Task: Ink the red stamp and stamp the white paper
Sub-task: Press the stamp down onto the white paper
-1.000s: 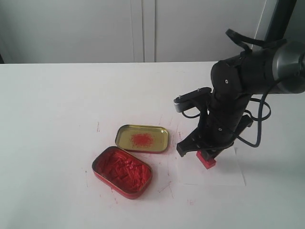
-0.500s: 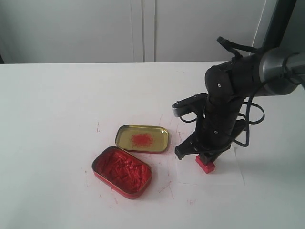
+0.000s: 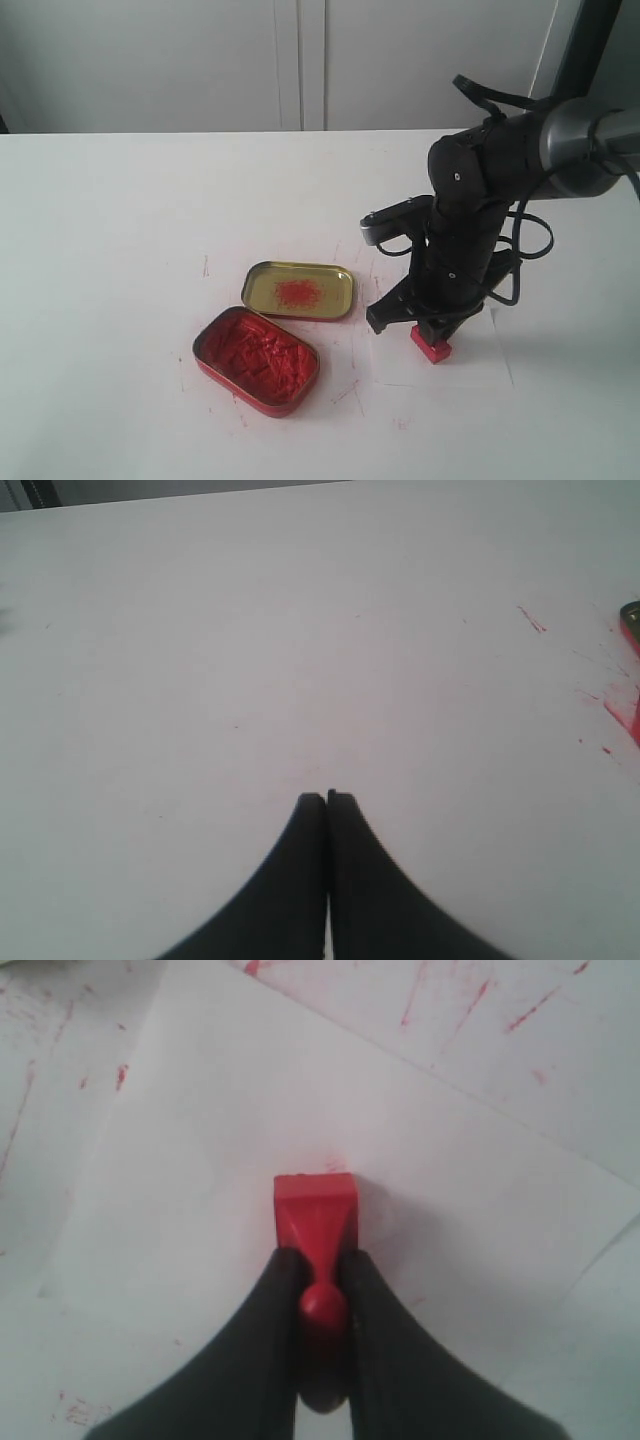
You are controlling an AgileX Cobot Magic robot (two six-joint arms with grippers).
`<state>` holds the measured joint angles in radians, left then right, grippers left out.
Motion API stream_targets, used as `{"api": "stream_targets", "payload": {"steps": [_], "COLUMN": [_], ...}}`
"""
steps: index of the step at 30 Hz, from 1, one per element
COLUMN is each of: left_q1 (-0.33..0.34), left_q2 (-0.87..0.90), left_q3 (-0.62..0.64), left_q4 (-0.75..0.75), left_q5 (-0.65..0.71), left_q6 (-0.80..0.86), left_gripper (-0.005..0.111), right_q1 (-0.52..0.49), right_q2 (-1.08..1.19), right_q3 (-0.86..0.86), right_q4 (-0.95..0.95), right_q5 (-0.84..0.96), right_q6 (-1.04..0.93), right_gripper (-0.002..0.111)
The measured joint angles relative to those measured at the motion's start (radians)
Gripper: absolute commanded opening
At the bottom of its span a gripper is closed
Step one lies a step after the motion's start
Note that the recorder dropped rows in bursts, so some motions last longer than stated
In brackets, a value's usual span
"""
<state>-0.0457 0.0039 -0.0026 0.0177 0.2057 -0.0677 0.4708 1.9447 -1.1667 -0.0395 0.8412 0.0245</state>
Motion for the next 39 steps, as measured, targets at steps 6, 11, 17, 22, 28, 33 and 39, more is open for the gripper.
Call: {"api": "stream_targets", "payload": {"steps": [6,11,17,22,28,33,39], "left_q1": [0.0,0.0,0.0,0.0,0.0,0.0,0.0], "left_q2": [0.0,0.0,0.0,0.0,0.0,0.0,0.0], "left_q3": [0.0,0.0,0.0,0.0,0.0,0.0,0.0], "left_q4": [0.0,0.0,0.0,0.0,0.0,0.0,0.0], "left_q5": [0.0,0.0,0.0,0.0,0.0,0.0,0.0], "left_q6": [0.0,0.0,0.0,0.0,0.0,0.0,0.0], "left_gripper": [0.0,0.0,0.0,0.0,0.0,0.0,0.0], "right_q1": [0.0,0.0,0.0,0.0,0.0,0.0,0.0], "right_q2": [0.008,0.012,0.014,0.014,0.008,-0.009,-0.038], "right_q3": [-0.008,-0.012,-0.012,-0.012,-0.01,0.002,0.016], "right_q4": [0.006,0.007,0.01,0.013,0.013,0.012,0.012], "right_q5": [0.008,0.011,0.011,0.011,0.005,-0.014,-0.038], "right_q6": [0.0,0.0,0.0,0.0,0.0,0.0,0.0], "right_gripper": [0.0,0.0,0.0,0.0,0.0,0.0,0.0]}}
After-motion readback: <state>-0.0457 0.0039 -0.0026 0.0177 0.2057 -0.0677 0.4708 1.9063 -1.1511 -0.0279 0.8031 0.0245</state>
